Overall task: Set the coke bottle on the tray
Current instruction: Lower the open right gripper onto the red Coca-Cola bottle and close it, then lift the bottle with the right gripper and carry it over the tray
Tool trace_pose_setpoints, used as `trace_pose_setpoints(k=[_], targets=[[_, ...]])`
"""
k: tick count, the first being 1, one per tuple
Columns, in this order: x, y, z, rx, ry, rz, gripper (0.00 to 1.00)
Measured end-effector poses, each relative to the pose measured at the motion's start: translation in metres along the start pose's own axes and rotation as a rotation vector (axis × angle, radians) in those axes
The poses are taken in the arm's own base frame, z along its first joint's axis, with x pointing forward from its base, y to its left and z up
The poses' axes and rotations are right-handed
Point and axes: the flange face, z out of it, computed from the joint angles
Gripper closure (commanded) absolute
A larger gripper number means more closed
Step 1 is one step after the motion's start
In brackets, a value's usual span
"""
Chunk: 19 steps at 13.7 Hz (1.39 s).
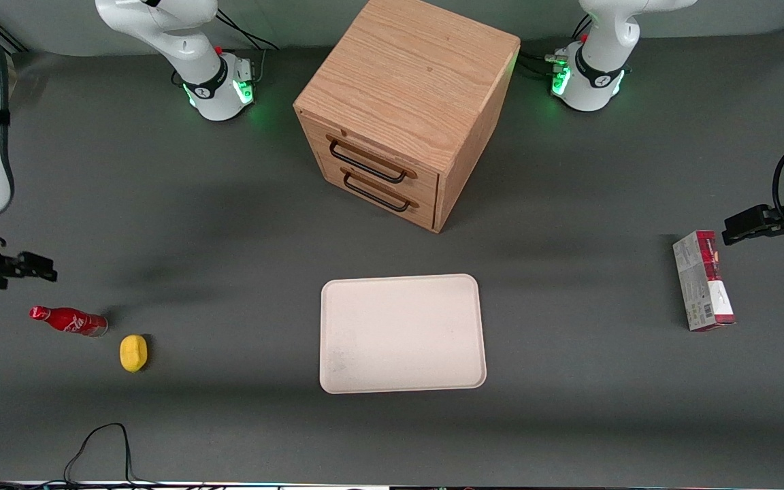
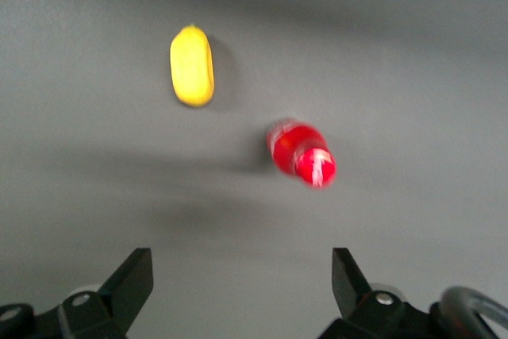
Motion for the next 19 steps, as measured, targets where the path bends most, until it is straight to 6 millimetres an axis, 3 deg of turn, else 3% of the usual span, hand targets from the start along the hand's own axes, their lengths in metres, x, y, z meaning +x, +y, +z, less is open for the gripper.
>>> trace_pose_setpoints(k=[3,6,12,16,19], targets=[[0.018,0.022,0.046,0.017,0.037,-0.040,0.00],[0.021,0.037,0.074,-0.003,0.047,-0.061,0.01],[0.021,0.042,0.076,-0.018,0.054,-0.075,0.51],[0.020,0.043,0.076,-0.016,0.054,-0.074,0.95],[0.021,0.042,0.075,-0.013,0.054,-0.073,1.00]])
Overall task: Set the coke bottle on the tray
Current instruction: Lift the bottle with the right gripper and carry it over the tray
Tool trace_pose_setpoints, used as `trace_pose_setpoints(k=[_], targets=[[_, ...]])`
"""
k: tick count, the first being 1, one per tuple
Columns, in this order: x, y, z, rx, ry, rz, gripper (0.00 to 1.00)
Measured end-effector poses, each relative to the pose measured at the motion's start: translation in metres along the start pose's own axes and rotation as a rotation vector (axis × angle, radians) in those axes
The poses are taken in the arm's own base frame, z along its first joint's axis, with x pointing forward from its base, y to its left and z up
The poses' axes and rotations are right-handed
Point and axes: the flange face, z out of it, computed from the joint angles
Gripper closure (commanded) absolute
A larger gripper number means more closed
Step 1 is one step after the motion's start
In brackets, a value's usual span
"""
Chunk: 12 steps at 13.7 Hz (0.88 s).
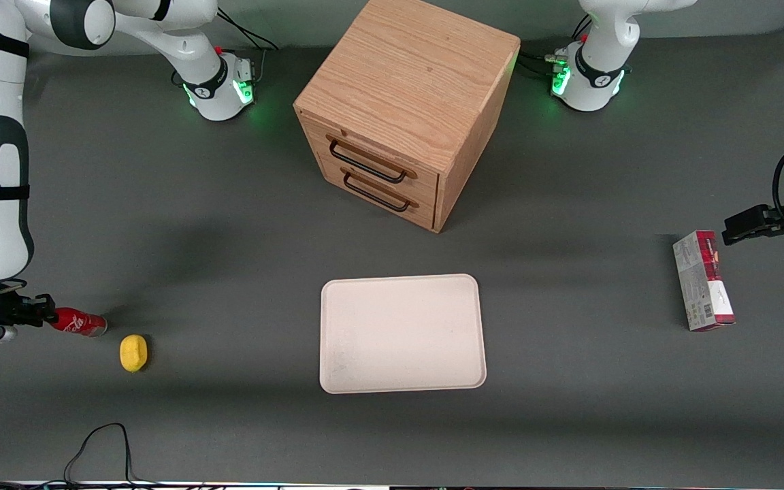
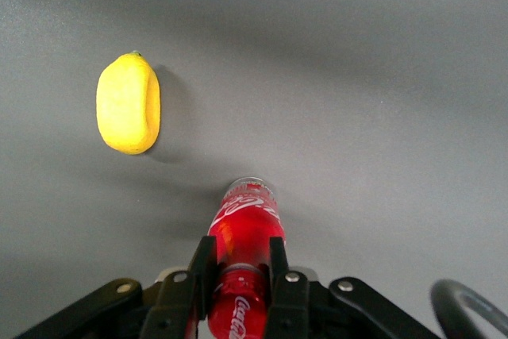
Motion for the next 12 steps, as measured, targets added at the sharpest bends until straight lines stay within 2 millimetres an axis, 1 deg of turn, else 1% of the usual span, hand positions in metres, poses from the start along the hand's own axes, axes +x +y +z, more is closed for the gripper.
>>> trace_pose_setpoints(k=[2,3,4,5,6,7,9,12], targets=[[0.002,-0.004,-0.003,0.020,-0.017,0.017,1.00],[0.006,-0.010,-0.008,0.040,-0.033,0.034,1.00],[0.014,-0.017,-0.020,0.064,-0.054,0.052,1.00],[0.023,-0.027,-0.036,0.083,-0.075,0.070,1.00],[0.034,-0.039,-0.057,0.099,-0.097,0.087,1.00],[0.046,-0.057,-0.081,0.114,-0.119,0.104,1.00],[0.070,-0.102,-0.127,0.126,-0.158,0.147,1.00],[0.096,-0.178,-0.181,0.130,-0.179,0.180,1.00]])
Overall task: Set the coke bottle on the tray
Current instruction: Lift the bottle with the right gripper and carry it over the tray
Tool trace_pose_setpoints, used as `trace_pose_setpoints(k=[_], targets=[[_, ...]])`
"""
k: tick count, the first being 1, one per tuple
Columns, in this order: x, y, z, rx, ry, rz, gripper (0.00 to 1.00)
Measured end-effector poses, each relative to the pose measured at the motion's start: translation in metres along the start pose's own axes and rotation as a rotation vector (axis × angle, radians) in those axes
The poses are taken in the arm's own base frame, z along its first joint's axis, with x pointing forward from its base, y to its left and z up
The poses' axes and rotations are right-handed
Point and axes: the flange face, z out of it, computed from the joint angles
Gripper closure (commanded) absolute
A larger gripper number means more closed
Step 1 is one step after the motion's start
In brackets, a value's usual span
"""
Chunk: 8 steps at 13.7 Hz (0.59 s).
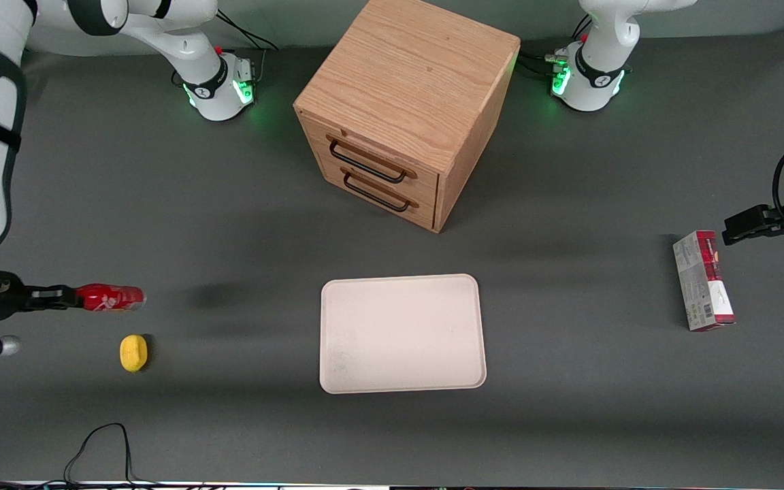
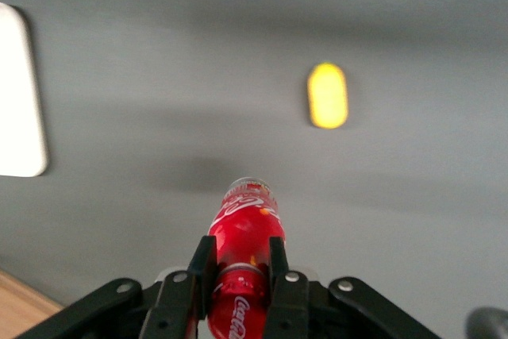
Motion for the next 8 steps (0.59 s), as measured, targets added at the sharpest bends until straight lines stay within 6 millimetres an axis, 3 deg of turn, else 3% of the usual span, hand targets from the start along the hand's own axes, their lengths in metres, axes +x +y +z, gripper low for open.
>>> trace_pose_setpoints(k=[2,3,4,6,8], targets=[[0.002,-0.058,-0.018,0.002,0.020,0.009,1.00],[0.002,-0.108,-0.024,-0.006,0.036,0.008,1.00],[0.001,-0.138,-0.025,-0.011,0.047,0.004,1.00],[0.004,-0.206,-0.019,-0.011,0.105,-0.016,1.00],[0.010,-0.261,0.002,0.002,0.154,-0.030,1.00]])
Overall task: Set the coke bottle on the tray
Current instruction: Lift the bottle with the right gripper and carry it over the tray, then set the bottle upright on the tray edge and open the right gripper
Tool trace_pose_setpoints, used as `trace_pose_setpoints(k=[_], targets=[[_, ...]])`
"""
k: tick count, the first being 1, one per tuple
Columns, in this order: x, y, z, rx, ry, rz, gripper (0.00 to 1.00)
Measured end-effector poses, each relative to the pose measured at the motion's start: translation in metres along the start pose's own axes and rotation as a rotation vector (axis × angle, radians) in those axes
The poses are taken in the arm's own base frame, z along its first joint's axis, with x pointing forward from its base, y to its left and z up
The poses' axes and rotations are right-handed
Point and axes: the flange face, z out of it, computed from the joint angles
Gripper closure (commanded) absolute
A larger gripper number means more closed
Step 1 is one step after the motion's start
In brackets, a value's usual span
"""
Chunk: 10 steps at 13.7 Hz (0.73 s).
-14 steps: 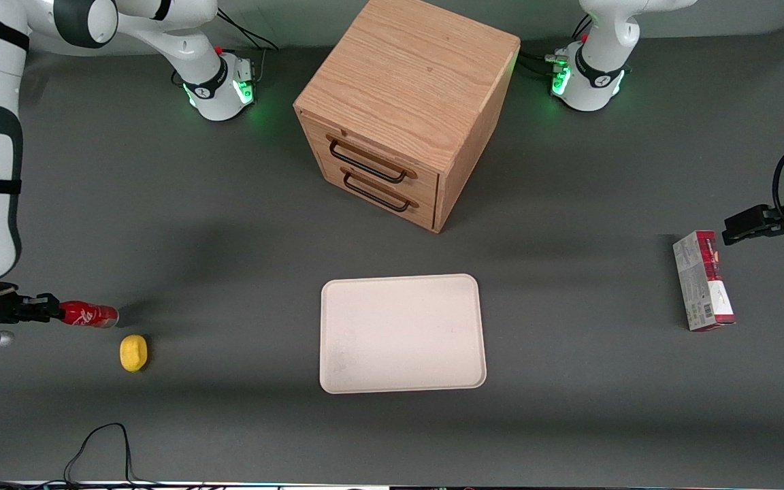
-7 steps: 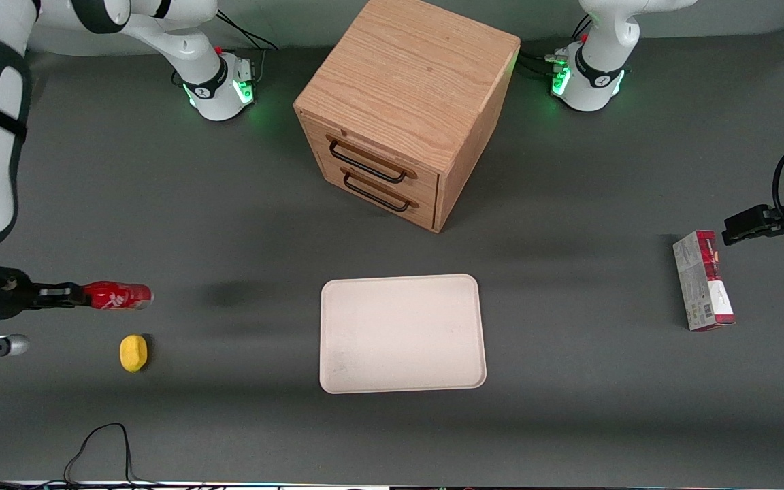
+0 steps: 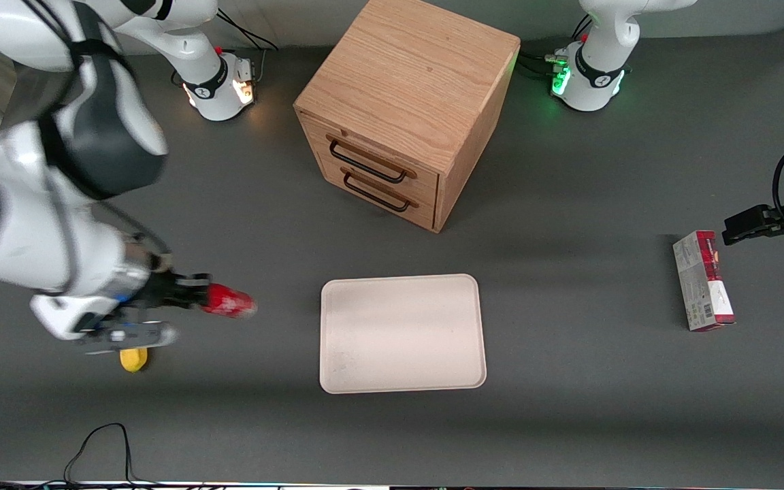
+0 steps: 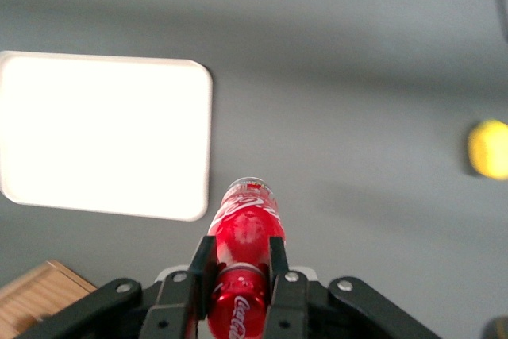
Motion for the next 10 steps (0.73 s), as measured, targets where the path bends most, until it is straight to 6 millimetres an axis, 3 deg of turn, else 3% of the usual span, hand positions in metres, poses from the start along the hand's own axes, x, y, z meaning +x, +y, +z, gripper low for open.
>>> trace_pose_setpoints(k=[3,5,9,10], targets=[[0.010,-0.064,0.052,-0.022,0.090,-0.015,1.00],[0.016,-0.091,0.096,-0.033,0.131,-0.047,1.00],[0.032,-0.094,0.175,-0.019,0.160,-0.068,1.00],[0.033,-0.094,0.189,-0.018,0.157,-0.071,0.85]])
